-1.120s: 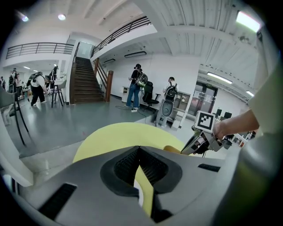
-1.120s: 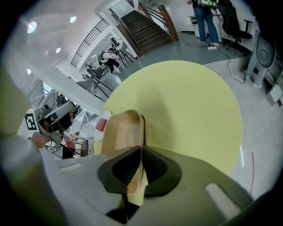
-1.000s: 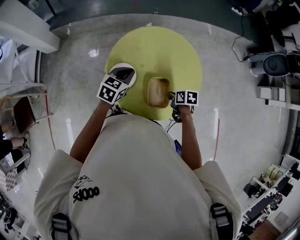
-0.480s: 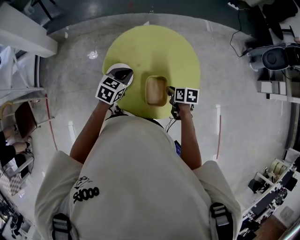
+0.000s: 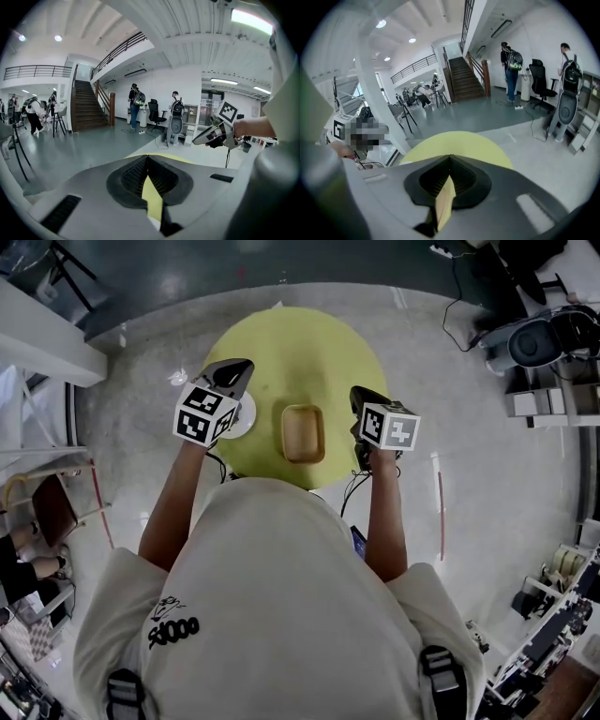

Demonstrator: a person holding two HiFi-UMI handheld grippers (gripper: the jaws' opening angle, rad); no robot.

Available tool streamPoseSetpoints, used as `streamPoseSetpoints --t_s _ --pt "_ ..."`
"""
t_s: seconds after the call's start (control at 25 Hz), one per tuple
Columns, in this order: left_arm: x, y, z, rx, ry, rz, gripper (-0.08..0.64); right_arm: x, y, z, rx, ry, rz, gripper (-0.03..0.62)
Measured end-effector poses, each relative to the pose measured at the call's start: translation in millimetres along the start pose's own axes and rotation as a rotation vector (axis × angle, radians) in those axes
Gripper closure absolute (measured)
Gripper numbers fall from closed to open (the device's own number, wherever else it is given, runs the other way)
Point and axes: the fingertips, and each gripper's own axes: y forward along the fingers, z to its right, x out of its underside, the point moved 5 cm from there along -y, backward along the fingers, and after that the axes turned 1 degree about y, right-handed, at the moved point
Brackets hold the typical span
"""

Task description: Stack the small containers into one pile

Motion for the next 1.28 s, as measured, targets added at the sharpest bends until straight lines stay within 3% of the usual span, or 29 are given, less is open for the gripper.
streamPoseSetpoints --t_s 0.32,0.44,0.56,0.8,1.04,1.28 --pt "-88 -22 5 -0.002 0.17 0.174 0.554 -85 -67 -27 0.048 -0.241 0.307 0.581" --pt "-115 -32 8 0.017 0.174 0.256 0.554 -108 -91 -39 0.081 -0.359 0.4 0.581" --pt "-138 -44 13 0.026 0.186 0.322 0.554 -123 -111 -49 0.08 -0.403 0.472 0.581" --pt "-167 -66 29 0.011 0.326 0.451 0.554 -139 -136 -68 0.048 -0.485 0.583 0.581" --pt "-171 -78 34 0.01 0.328 0.465 0.554 -143 -148 -81 0.037 -0.521 0.664 0.581" --pt "-170 -79 28 -0.007 0.296 0.454 0.554 -138 -149 -84 0.022 -0.521 0.674 0.581"
